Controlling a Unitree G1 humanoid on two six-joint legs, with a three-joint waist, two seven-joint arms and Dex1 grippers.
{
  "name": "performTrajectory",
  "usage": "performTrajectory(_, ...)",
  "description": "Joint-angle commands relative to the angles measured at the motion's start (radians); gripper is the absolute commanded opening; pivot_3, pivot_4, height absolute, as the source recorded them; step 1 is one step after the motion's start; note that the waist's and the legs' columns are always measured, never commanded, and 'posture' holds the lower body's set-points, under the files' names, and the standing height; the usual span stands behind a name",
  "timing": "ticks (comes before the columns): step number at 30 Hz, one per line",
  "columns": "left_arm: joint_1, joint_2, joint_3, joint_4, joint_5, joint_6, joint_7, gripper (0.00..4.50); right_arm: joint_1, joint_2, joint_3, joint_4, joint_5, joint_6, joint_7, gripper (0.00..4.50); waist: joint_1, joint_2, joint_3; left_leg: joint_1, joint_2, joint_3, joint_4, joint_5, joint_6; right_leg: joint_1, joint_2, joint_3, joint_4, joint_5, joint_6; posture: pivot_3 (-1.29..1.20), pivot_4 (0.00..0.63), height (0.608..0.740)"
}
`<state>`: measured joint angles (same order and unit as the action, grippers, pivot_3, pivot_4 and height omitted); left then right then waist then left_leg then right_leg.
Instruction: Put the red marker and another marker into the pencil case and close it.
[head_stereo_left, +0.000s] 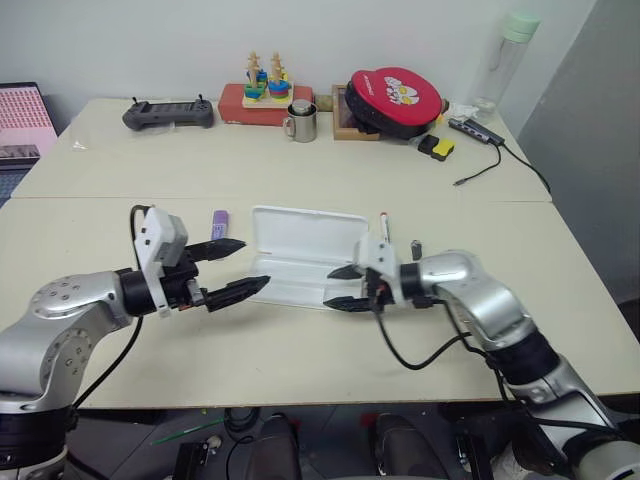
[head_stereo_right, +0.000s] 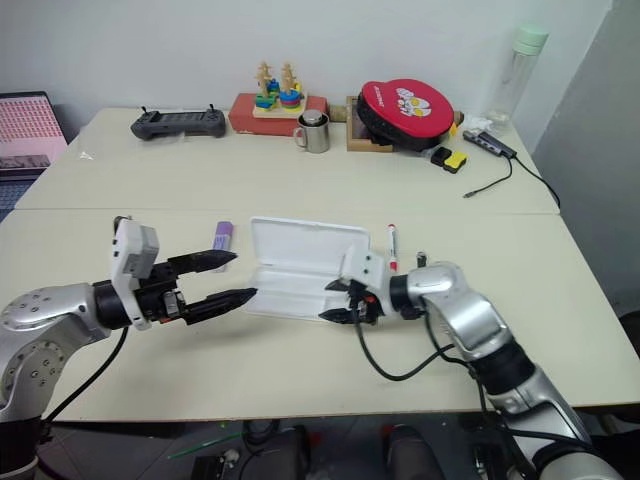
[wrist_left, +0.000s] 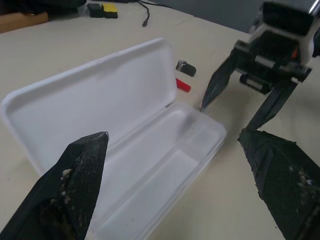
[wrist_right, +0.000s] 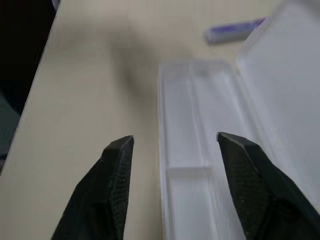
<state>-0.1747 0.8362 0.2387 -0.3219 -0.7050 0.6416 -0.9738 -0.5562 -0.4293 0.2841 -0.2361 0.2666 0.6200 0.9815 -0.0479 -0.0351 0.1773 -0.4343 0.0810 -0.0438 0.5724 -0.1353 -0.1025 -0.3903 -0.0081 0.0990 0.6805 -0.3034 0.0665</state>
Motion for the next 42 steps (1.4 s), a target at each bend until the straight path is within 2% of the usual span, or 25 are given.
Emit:
performTrajectory(1,-0.048,-0.015,-0.025,-0.022,-0.030,0.011,-0.009,4.50,0.030,-0.032,-0.121,-0.054,0.005,0.107,-0.127,3.72,0.000,0.000,0.000,0.000,0.000,0.000,0.000,0.000,0.000,0.000,0.000,0.000,0.000,0.000,0.000,0.00,0.150,0.740)
performTrajectory(5,-0.095,-0.023,-0.054,0.002,-0.021,0.012,-0.024,4.50,0.002,-0.020,-0.154,0.007,-0.050,0.204,-0.282,4.49,-0.003,0.000,0.000,0.000,0.000,0.000,0.001,0.000,0.000,0.000,0.000,0.000,0.000,-0.002,-0.004,0.00,0.150,0.740)
performTrajectory(9,-0.143,-0.039,-0.089,0.024,-0.011,0.013,-0.032,4.50,-0.028,0.015,-0.135,0.124,-0.125,0.187,-0.407,4.49,-0.008,0.000,0.000,0.001,0.000,0.000,0.001,0.000,0.000,0.000,0.000,0.001,0.000,-0.002,-0.004,0.00,0.150,0.740)
performTrajectory(21,-0.184,-0.071,-0.107,0.018,-0.020,0.018,-0.020,4.50,-0.131,0.148,-0.141,0.376,-0.159,0.167,-0.538,4.49,-0.009,0.000,0.000,0.000,-0.001,0.000,-0.001,0.000,0.000,0.000,0.000,0.000,0.000,0.000,0.000,0.00,0.150,0.740)
performTrajectory(24,-0.184,-0.079,-0.102,0.012,-0.022,0.018,-0.011,4.50,-0.146,0.175,-0.154,0.457,-0.173,0.185,-0.582,4.01,-0.008,0.000,0.000,0.000,-0.001,0.000,0.000,0.000,0.000,0.000,0.000,0.000,0.000,0.000,0.001,0.00,0.150,0.740)
performTrajectory(28,-0.179,-0.085,-0.097,0.009,-0.020,0.018,-0.007,4.50,-0.150,0.181,-0.155,0.507,-0.191,0.172,-0.609,3.02,-0.009,0.000,0.000,0.000,-0.001,-0.001,0.000,0.000,0.000,0.000,0.000,0.000,0.000,0.001,0.002,0.00,0.150,0.740)
performTrajectory(39,-0.197,-0.107,-0.110,0.027,-0.006,0.003,-0.001,4.50,-0.146,0.175,-0.187,0.451,-0.173,0.193,-0.628,0.32,-0.007,0.000,0.000,0.000,-0.001,-0.001,0.001,0.000,0.000,0.001,0.000,0.000,0.000,0.002,0.004,0.00,0.150,0.740)
performTrajectory(42,-0.199,-0.103,-0.094,0.040,-0.002,0.001,0.001,4.50,-0.154,0.177,-0.245,0.411,-0.143,0.183,-0.646,0.28,-0.007,0.000,0.000,0.000,-0.001,-0.001,0.001,0.000,0.000,0.001,0.000,0.000,0.000,0.001,0.003,0.00,0.150,0.740)
